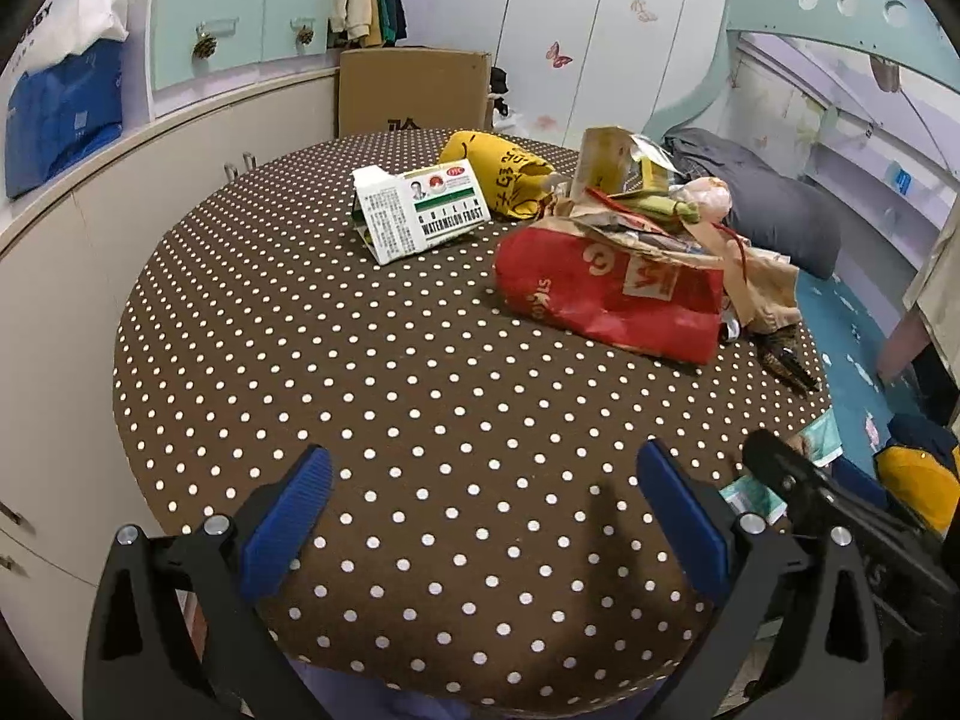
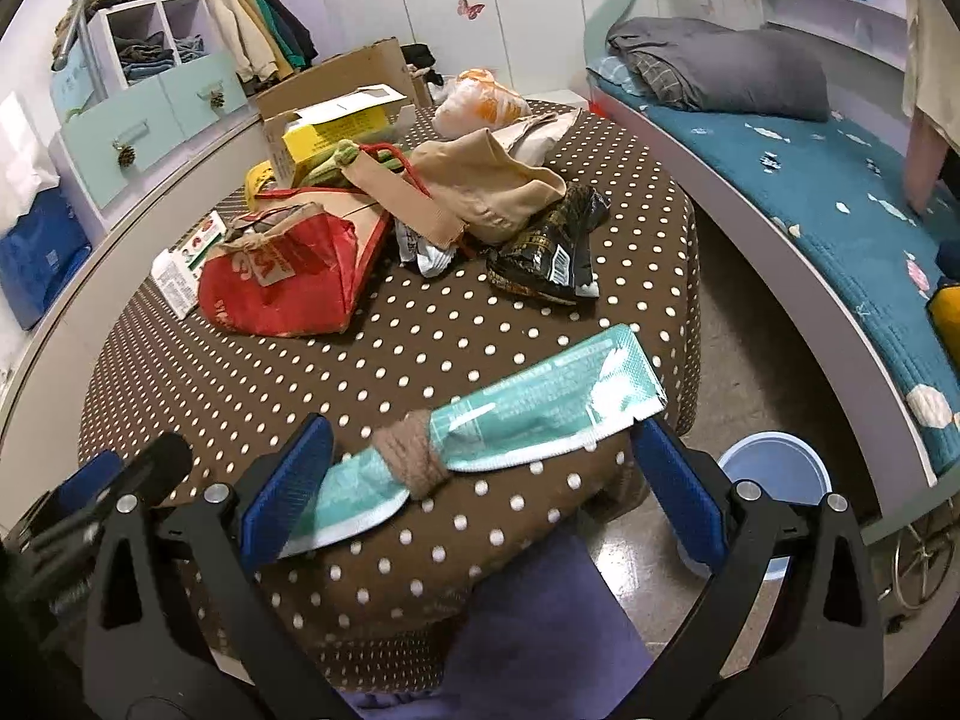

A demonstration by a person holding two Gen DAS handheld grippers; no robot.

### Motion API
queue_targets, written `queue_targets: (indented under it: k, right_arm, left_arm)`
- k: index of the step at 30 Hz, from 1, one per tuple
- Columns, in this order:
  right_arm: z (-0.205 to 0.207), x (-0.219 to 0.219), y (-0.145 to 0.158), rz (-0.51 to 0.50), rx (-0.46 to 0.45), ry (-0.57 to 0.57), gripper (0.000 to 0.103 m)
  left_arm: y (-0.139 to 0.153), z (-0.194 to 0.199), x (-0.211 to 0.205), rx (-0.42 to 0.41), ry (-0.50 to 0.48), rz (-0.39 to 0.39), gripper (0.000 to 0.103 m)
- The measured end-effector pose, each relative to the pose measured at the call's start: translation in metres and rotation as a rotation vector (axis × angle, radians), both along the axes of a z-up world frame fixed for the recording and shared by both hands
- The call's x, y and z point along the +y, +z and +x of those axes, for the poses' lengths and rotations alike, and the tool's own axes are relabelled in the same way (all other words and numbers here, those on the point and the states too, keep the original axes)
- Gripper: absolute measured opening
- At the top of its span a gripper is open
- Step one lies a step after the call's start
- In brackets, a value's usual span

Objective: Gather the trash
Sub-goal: 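Grasp the teal tube with the right tool while the left tool approaches the red bag, then grasp the red paper bag with the left tool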

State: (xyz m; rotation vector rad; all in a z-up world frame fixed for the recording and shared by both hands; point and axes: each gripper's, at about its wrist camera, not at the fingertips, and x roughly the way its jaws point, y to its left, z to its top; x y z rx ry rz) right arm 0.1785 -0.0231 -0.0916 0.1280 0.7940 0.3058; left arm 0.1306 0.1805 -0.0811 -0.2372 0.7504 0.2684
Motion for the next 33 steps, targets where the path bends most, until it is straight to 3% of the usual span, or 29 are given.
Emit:
queue_targets:
  k: [3,6,15,19,25,33]
  right_arm:
    - [0.003,0.002,-0.002,-0.033,-0.001,-0.006,0.096]
    - [0.002,-0.005,0.0,-0.035,-0.006,-0.011,0.082]
    - [-0.003,-0.041,0.007,-0.003,-0.01,0.006,0.023]
    - [-0.003,-0.048,0.008,-0.001,-0.012,0.013,0.022]
    - [0.002,-0.061,0.013,0.004,-0.018,-0.014,0.022]
    - [0.022,-0.077,0.028,-0.014,-0.019,-0.051,0.022]
  left_arm:
    - [0.0,0.003,-0.001,-0.002,-0.015,-0.01,0.099]
    - [0.002,0.006,-0.002,-0.011,-0.032,-0.016,0.099]
    - [0.022,-0.001,0.001,-0.086,-0.096,-0.044,0.099]
    - [0.029,0.002,-0.001,-0.102,-0.102,-0.013,0.099]
    - [0.034,0.02,-0.009,-0.112,-0.162,-0.042,0.099]
    - [0.033,0.075,-0.033,-0.03,-0.228,-0.002,0.099]
